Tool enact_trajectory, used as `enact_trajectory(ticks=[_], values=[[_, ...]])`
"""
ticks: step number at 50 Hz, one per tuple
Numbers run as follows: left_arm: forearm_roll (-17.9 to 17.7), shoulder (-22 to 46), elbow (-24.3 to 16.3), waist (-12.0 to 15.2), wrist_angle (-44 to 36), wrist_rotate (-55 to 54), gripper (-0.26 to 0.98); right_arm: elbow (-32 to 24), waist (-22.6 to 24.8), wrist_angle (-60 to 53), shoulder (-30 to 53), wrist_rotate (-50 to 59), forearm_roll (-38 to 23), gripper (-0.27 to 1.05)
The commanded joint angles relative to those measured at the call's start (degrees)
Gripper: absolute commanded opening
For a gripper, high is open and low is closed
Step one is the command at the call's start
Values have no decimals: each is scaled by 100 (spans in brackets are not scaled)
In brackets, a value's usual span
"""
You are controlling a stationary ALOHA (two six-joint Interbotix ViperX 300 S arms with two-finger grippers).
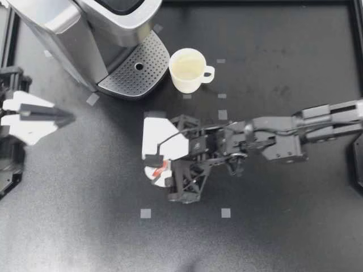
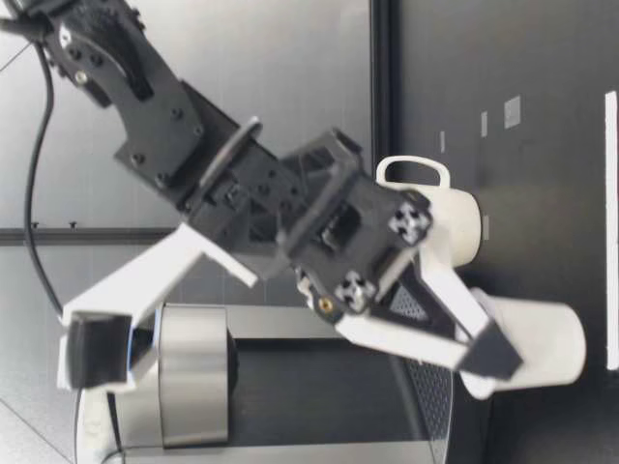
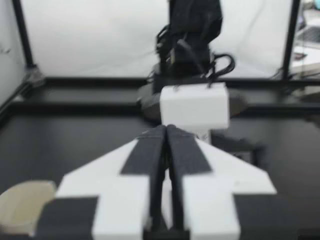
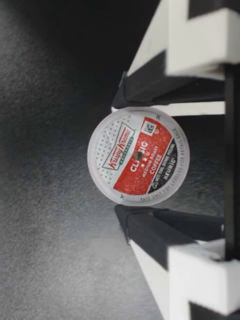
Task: Place the coffee capsule inside the capsule container, then place the cup onto the center of the cup tray.
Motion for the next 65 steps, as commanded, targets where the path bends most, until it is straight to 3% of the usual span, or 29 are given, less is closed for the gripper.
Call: enact_trajectory(ticks=[1, 5, 11, 19, 27, 36, 43, 51, 55, 58, 65], values=[[0, 404, -308, 413, 141, -35, 11, 9, -53, -18, -334, 62, 9, 45], [0, 870, -694, 721, 642, -44, 11, 88, -79, -18, -457, 185, 9, 45], [62, 1547, -1468, 861, 1758, 35, 11, 264, -97, -97, -606, 299, 9, 45], [721, 2241, -2751, 861, 3911, 88, 11, 571, -141, -237, -826, 316, 9, 45], [1494, 2540, -3524, 800, 5080, 0, 11, 949, -202, -457, -1090, 325, 18, 45], [2944, 2953, -4210, 316, 6390, -765, 11, 1389, -220, -1028, -1318, 422, 18, 45], [4658, 3489, -4685, -536, 7726, -1644, 11, 1591, -220, -1213, -1380, 422, 18, 45], [6688, 4087, -4667, -1292, 8815, -2522, 11, 1740, -220, -1354, -1406, 396, 9, 45], [7453, 4377, -4544, -1494, 9114, -2936, 11, 1872, -220, -1477, -1450, 378, 9, 45], [7840, 4588, -4447, -1564, 9211, -3155, 11, 1951, -220, -1582, -1494, 378, 9, 45], [8244, 4922, -4280, -1556, 9281, -3357, 11, 2197, -220, -1872, -1661, 369, 0, 45]])
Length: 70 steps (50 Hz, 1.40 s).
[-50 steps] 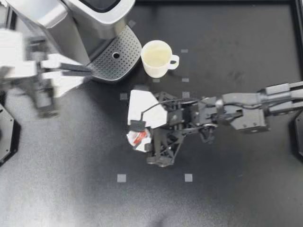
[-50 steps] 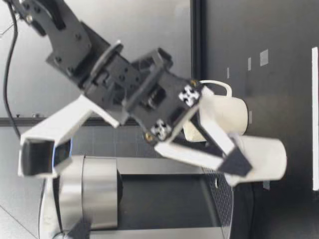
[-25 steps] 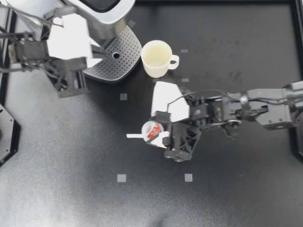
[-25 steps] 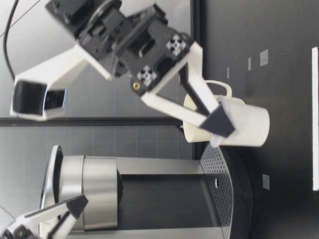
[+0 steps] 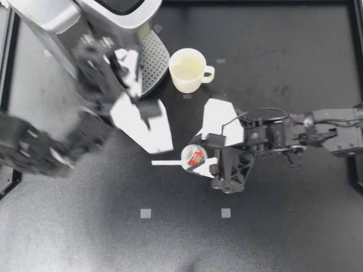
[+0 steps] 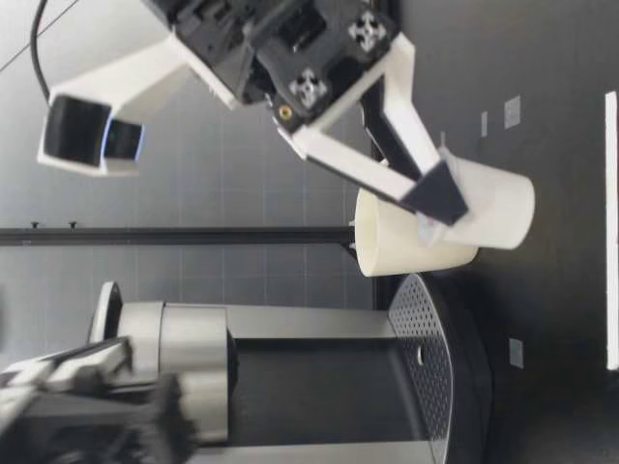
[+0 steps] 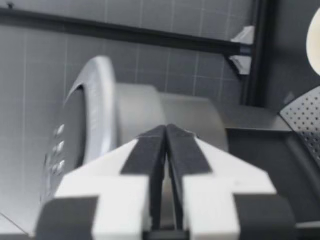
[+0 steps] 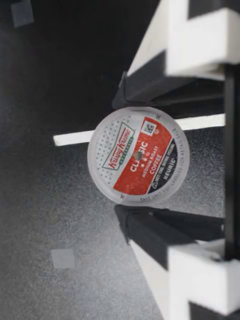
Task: Place the coffee capsule inside the capsule container, then place the cup onto the center of the cup tray.
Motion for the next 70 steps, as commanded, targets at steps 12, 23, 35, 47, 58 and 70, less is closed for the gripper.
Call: enact_trajectory(ticks=[12, 23, 35, 47, 58, 70], values=[[800, 149, 105, 141, 246, -167, 11, 132, -35, -431, -281, -35, -9, 45], [835, 149, 202, 475, 88, -176, 11, 141, -35, -457, -299, -35, -9, 45], [1125, 88, 229, 545, 255, -158, 11, 167, -35, -466, -290, 0, -9, 45], [1274, -123, 387, 756, 431, -132, 11, 158, -35, -527, -334, 9, -9, 45], [1723, -308, 334, 756, 624, -88, 11, 149, -35, -554, -334, 26, -9, 45], [2197, -536, 308, 756, 721, -97, 11, 141, -35, -571, -352, 44, 9, 45]])
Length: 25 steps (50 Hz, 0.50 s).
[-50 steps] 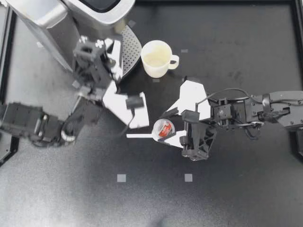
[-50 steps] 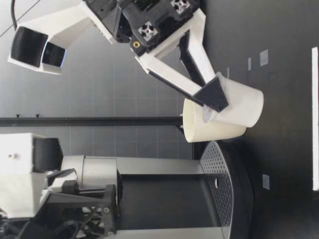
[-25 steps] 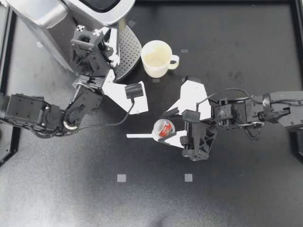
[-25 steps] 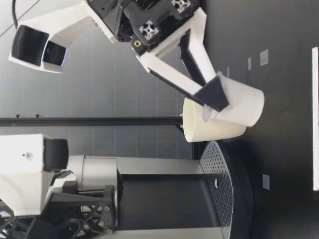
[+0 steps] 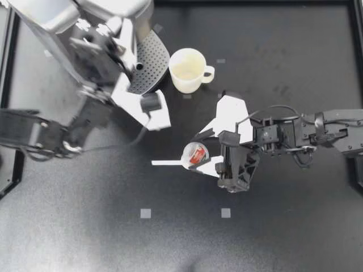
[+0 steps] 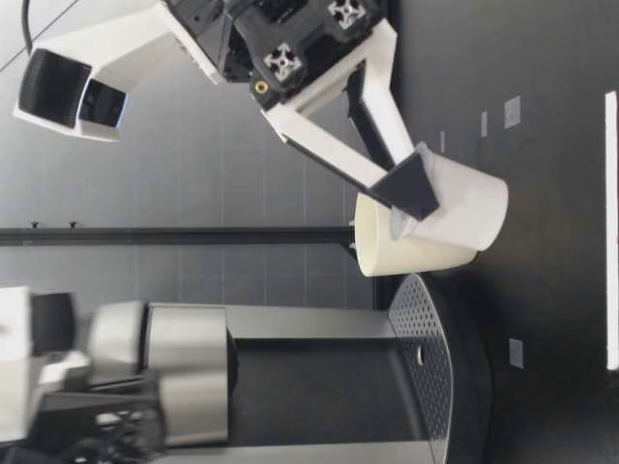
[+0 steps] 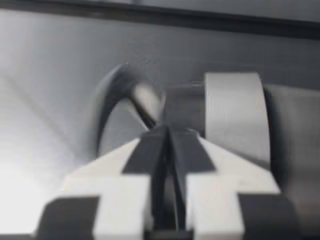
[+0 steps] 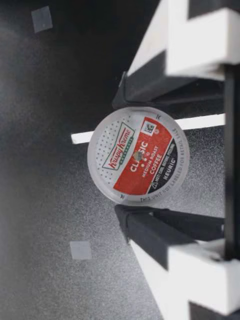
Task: Place the coffee capsule inside the capsule container, then place the cup onto the center of the cup tray.
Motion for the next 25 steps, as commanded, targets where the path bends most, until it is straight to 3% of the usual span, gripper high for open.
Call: enact_trajectory(ticks=[1, 17, 25], values=[[123, -299, -141, 114, 105, -18, 11, -79, -35, -70, -220, 9, 9, 45], [229, -879, 26, 334, -97, -53, 11, 0, -35, -527, -483, 18, 18, 45], [237, -1072, 149, 624, -211, -88, 11, -9, -35, -677, -501, 26, 18, 45]])
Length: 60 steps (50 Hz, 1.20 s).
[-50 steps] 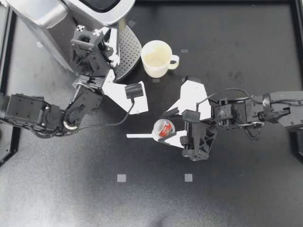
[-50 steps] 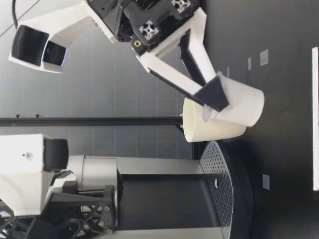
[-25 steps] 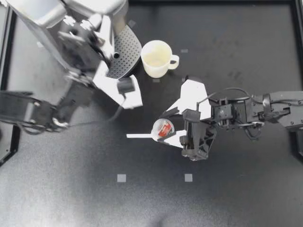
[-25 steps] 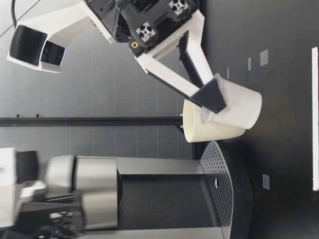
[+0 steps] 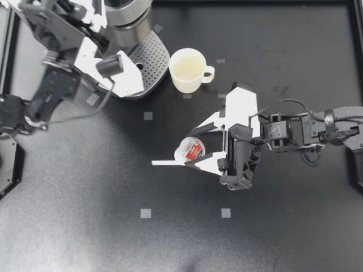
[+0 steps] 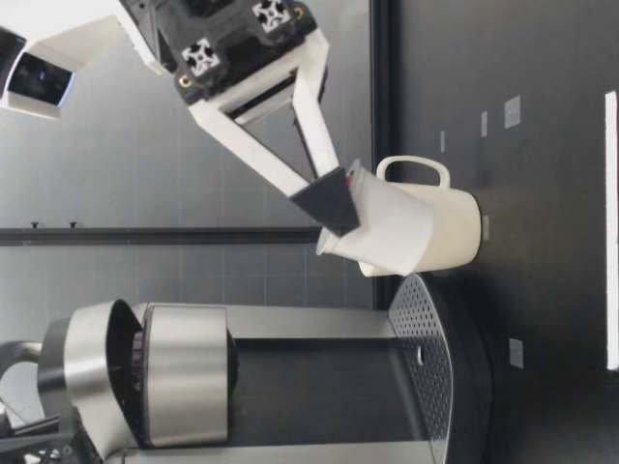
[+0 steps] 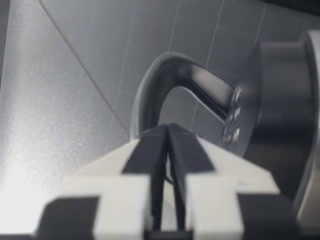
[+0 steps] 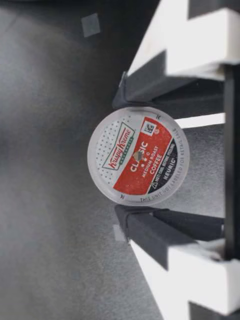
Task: Place the coffee capsule inside the capsule container, then place the cup onto the center of the cup tray.
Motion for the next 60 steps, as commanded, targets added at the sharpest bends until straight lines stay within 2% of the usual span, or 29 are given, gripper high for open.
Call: enact_trajectory(ticks=[1, 14, 27, 37, 45, 53, 60], values=[[44, -211, -18, 211, -35, -35, 11, -88, -35, -158, -202, 9, 9, 45], [44, -536, 97, 519, -255, -237, 11, 35, -141, -940, -598, -18, 44, 45], [44, -1134, 202, 1028, -949, -782, 11, -35, -299, -1028, -686, 0, 44, 45], [-88, -1441, 220, 1327, -1529, -1406, 11, -132, -413, -1090, -773, -18, 44, 45], [-264, -1521, 272, 1714, -1679, -1573, 11, -149, -510, -1266, -870, -70, 44, 45], [-299, -1529, 308, 1775, -1863, -1600, 11, -185, -650, -1433, -923, -79, 35, 45], [-316, -1617, 290, 1775, -2101, -1995, 11, -343, -984, -1688, -1037, -211, 9, 45]])
